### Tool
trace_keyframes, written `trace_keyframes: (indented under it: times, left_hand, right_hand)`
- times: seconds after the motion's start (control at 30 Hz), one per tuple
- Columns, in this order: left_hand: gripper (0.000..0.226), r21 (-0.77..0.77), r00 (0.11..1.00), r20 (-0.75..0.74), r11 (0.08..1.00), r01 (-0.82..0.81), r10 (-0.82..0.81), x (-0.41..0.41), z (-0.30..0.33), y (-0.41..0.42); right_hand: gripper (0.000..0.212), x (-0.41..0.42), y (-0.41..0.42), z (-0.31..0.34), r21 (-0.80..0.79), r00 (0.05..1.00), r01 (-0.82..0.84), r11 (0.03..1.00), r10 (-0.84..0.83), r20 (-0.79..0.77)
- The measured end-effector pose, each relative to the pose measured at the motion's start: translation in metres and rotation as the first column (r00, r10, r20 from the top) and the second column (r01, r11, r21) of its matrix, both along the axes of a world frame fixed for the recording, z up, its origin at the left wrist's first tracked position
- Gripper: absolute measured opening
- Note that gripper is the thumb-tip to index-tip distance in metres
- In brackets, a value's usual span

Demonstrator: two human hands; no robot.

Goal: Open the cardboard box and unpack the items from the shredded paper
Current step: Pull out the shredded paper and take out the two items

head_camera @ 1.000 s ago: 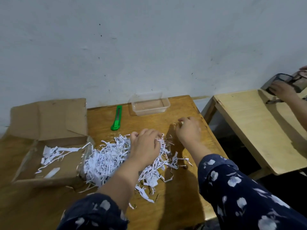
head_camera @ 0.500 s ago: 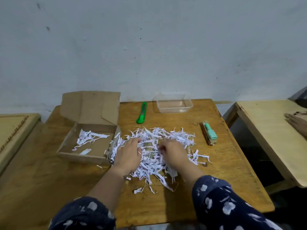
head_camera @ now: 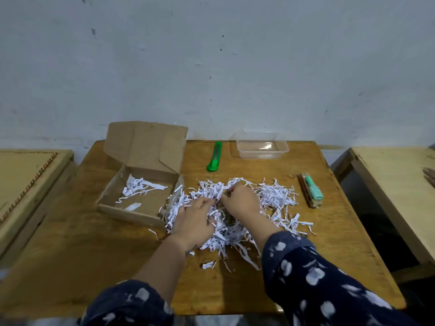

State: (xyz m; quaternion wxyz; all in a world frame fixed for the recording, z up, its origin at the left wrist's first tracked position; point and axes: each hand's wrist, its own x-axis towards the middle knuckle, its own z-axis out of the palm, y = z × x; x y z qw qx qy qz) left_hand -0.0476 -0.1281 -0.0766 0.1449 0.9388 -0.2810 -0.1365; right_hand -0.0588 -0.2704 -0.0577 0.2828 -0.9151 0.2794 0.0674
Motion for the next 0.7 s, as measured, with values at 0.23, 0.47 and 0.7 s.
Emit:
trace_keyframes:
  times: [0.23, 0.47, 0.7]
  left_hand:
    - [0.051, 0.089, 0.998, 0.043, 0.995, 0.038, -0.042, -0.001, -0.001, -0.001]
    - [0.055, 0.113, 0.998, 0.030, 0.992, 0.055, -0.059, 0.001, -0.004, 0.001]
    - [0.051, 0.015, 0.996, -0.074, 0.999, -0.046, 0.047, 0.006, 0.007, -0.010]
  right_hand:
    - [0.053, 0.016, 0.002, -0.006, 0.019, 0.983, 0.082, 0.996, -0.077, -0.168]
    - [0.035, 0.002, -0.018, 0.013, 0.224, 0.994, 0.105, 0.969, -0.103, -0.020]
    - [0.057, -0.012, -0.051, 0.055, 0.550, 0.947, 0.029, 0.835, -0.200, 0.253]
